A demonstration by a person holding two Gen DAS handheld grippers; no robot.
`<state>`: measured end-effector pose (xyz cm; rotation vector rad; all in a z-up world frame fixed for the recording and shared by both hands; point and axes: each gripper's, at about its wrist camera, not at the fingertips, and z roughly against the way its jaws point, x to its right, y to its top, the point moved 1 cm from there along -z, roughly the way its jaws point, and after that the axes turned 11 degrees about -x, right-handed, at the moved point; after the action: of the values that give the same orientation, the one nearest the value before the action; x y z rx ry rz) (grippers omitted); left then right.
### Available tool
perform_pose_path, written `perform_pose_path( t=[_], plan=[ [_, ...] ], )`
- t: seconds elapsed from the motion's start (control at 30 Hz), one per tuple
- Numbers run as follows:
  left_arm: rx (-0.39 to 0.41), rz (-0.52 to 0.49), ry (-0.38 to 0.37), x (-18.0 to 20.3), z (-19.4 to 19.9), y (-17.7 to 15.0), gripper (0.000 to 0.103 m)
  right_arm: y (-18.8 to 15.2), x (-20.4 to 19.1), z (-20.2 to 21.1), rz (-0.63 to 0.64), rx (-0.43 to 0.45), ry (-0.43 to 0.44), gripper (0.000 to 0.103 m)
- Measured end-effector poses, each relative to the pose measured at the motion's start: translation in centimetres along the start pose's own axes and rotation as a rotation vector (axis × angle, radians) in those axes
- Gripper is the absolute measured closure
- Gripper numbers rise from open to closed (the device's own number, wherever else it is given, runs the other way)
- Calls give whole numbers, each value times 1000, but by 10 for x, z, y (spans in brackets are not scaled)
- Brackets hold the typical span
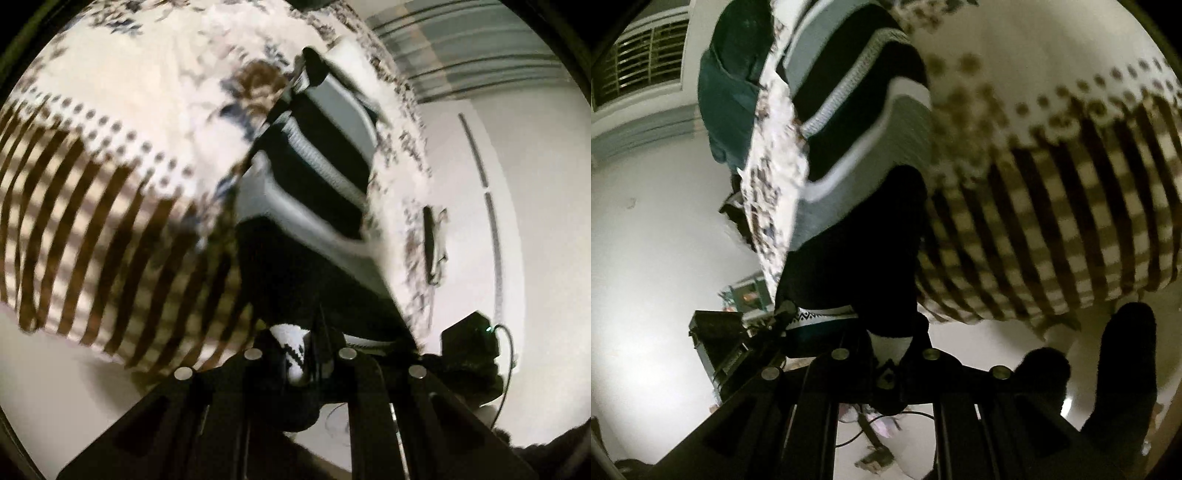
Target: Fold small clothes
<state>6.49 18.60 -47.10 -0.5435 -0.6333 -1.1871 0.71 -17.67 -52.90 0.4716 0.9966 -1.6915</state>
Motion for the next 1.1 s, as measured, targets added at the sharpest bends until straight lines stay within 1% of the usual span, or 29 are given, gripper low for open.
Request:
perform_pose_path(
  t=[0.07,0.23,0.27,0.4,0.5,0.53,0.63,0.67,0.77,0.83,0.87,0.97,1.0,1.03,1.07,1.1],
  plan=[
    [16,-15,0,9,1,18,95,8,-8,6,-8,19,23,94],
    [57,-58,-5,41,2,76,95,47,-36,26,-25,87,51,94],
    [61,-63,-4,44,2,84,95,58,-43,31,-26,100,57,94],
    [85,-76,0,66,-4,135,95,99,-61,48,-18,142,69,94],
    [101,-62,-2,80,-10,178,95,142,-80,64,4,161,84,94],
    [104,-58,-5,85,-12,192,95,153,-84,67,5,160,93,94],
    [112,-55,9,96,-21,228,95,201,-99,79,-2,158,107,94],
    [113,-54,14,99,-24,238,95,210,-102,81,-8,155,113,94],
    [121,-42,23,102,-38,273,95,265,-112,88,-39,136,134,94],
    [123,-37,30,101,-47,295,95,296,-113,87,-57,127,139,94],
    [123,-37,34,100,-50,302,95,317,-114,85,-64,116,141,94],
    [102,-17,49,94,-64,332,93,368,-110,74,-113,79,144,94],
    [92,-3,46,91,-69,343,93,382,-107,69,-138,62,148,90],
    [85,11,34,87,-72,353,90,394,-104,65,-164,51,157,87],
    [86,20,22,84,-73,359,85,404,-99,62,-189,45,170,86],
    [93,27,1,81,-74,368,80,415,-97,61,-213,39,197,82]
  ],
)
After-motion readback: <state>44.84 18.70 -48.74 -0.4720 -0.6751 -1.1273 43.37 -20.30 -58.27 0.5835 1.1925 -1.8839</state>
